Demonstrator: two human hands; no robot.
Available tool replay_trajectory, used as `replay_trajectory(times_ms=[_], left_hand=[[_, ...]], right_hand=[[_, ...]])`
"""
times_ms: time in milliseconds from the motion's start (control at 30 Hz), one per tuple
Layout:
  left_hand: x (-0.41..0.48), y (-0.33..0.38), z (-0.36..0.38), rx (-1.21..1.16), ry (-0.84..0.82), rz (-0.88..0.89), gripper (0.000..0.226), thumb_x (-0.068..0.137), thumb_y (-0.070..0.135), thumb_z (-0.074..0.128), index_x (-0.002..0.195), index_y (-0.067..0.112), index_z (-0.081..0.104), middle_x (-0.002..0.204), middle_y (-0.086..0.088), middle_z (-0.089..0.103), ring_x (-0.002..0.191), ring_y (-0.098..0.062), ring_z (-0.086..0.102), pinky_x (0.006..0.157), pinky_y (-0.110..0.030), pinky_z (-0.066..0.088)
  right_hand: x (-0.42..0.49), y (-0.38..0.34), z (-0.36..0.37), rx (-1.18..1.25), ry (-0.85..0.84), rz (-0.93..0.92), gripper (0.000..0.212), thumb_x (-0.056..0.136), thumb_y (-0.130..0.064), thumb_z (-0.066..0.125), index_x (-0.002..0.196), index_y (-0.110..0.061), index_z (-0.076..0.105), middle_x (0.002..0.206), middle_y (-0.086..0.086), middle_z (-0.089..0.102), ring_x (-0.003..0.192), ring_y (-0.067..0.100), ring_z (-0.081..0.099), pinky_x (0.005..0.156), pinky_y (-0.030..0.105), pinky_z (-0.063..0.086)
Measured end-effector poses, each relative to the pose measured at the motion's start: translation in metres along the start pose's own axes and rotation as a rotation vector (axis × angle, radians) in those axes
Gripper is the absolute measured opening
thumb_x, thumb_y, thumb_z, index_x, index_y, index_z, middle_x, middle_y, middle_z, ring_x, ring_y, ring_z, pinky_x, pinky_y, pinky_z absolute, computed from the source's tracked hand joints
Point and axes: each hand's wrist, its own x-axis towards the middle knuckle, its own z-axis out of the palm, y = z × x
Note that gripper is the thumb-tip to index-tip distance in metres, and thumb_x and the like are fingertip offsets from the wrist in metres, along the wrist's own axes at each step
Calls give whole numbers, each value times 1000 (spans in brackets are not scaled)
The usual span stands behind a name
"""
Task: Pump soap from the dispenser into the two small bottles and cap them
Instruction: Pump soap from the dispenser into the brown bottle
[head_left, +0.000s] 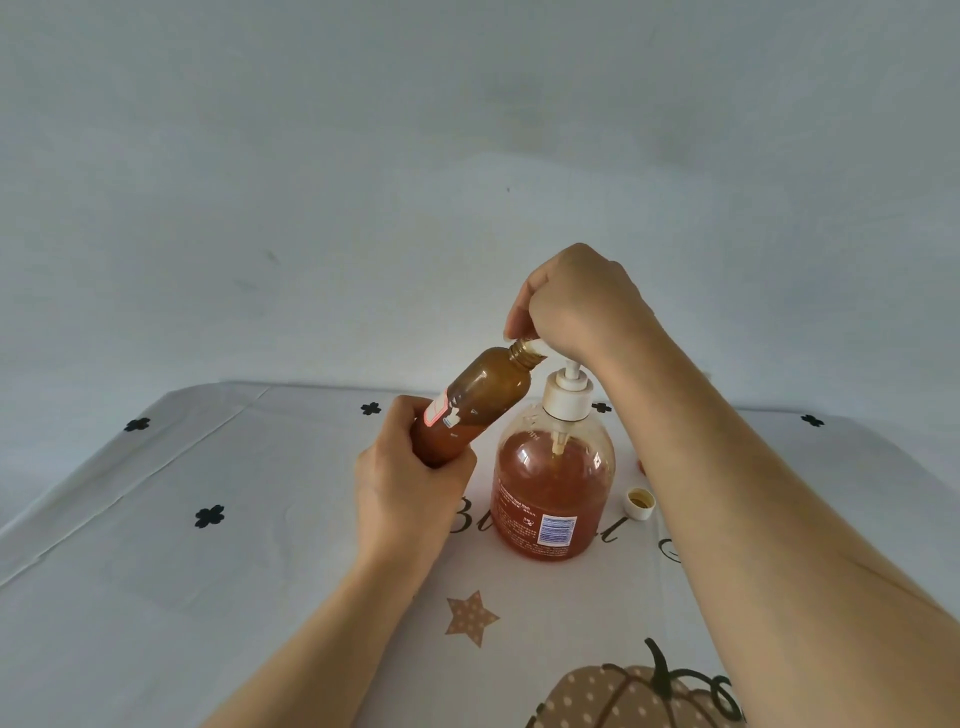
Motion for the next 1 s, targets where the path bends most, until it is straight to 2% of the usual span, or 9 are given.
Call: replay_trajectory(times_ms=[100, 267, 400, 500, 700, 833, 1000], left_hand=[[3, -3, 1, 11, 4, -15, 30, 74, 5, 70, 81, 28, 53, 65, 11, 58, 63, 10, 54, 52, -4, 39], [5, -8, 1, 17, 44, -66, 28, 70, 1, 66, 79, 25, 56, 63, 7, 59, 61, 1, 54, 48, -8, 38], [4, -6, 2, 36, 25, -49, 30, 70, 2, 67, 80, 28, 56, 65, 8, 59, 65, 2, 54, 48, -11, 37], [2, -2, 2, 23, 6, -27, 30, 73, 4, 68, 81, 30, 54, 66, 7, 59, 65, 0, 54, 48, -11, 38], [0, 4, 1, 3, -24, 2, 29, 76, 5, 69, 89, 26, 54, 68, 10, 59, 64, 9, 54, 51, -3, 39], [-1, 4, 0, -10, -33, 9, 30, 76, 3, 69, 88, 26, 54, 67, 11, 58, 64, 13, 54, 52, -2, 39], [0, 4, -1, -15, -32, 7, 31, 76, 3, 69, 85, 28, 53, 65, 9, 57, 63, 11, 54, 52, -3, 39]], right_hand=[[0, 3, 4, 15, -25, -4, 29, 79, -2, 52, 90, -16, 75, 92, 4, 73, 87, 25, 68, 86, 40, 58], [-3, 8, 10, 83, -94, 43, 32, 80, -2, 50, 84, -19, 77, 92, 4, 73, 88, 26, 66, 85, 42, 58], [-3, 9, 9, 65, -55, 42, 31, 82, -4, 48, 90, -17, 75, 89, 1, 73, 82, 22, 66, 79, 36, 58], [-3, 5, 2, 7, 1, 13, 33, 85, -3, 46, 96, -18, 73, 93, 0, 71, 83, 20, 65, 69, 29, 50], [-2, 1, -4, -66, 46, -31, 29, 86, -3, 51, 99, -20, 71, 95, 0, 71, 88, 21, 65, 57, 24, 36], [-3, 0, -4, -81, 35, -22, 31, 87, -3, 48, 99, -19, 71, 94, 0, 71, 87, 21, 65, 57, 24, 37], [-5, 0, -2, -50, 23, -24, 30, 87, -4, 47, 99, -17, 72, 94, 2, 71, 87, 21, 66, 70, 29, 49]])
